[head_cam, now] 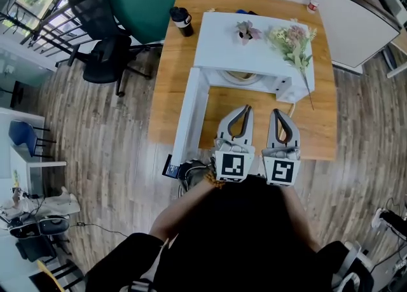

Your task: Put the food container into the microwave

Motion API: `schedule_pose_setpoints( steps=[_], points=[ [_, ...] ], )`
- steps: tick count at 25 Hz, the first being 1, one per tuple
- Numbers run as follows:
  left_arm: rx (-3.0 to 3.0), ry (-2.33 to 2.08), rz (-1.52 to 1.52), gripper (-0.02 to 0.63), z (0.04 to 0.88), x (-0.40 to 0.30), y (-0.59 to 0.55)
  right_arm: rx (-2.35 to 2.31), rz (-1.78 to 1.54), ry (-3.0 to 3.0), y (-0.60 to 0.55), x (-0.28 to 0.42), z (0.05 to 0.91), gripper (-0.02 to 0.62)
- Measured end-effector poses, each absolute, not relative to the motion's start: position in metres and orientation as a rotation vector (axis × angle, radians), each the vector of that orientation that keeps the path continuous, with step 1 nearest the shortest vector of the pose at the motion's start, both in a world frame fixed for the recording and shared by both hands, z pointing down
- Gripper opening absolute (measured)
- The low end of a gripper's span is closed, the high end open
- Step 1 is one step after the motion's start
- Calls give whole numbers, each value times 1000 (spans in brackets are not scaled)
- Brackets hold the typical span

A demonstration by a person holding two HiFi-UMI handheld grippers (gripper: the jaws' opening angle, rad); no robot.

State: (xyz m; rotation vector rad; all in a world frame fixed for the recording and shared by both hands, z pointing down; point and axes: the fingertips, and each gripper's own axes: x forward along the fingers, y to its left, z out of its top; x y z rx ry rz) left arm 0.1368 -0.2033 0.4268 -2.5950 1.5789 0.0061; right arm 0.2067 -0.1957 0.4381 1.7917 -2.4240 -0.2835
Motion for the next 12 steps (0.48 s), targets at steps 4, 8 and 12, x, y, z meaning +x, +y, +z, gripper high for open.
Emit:
schedule_pose_setpoints(
  steps=[4,8,12],
  points=[
    [-2601,1581,3,32,430,138,-201,1778,-265,-2438,-194,206,441,5],
    [-2606,1596,-7,32,433,136,-199,1756,-267,-2460,-191,201,441,5],
    [-2598,1605,-9,32,434,135,-198,1737,-260,-2472,-189,199,443,5]
  ],
)
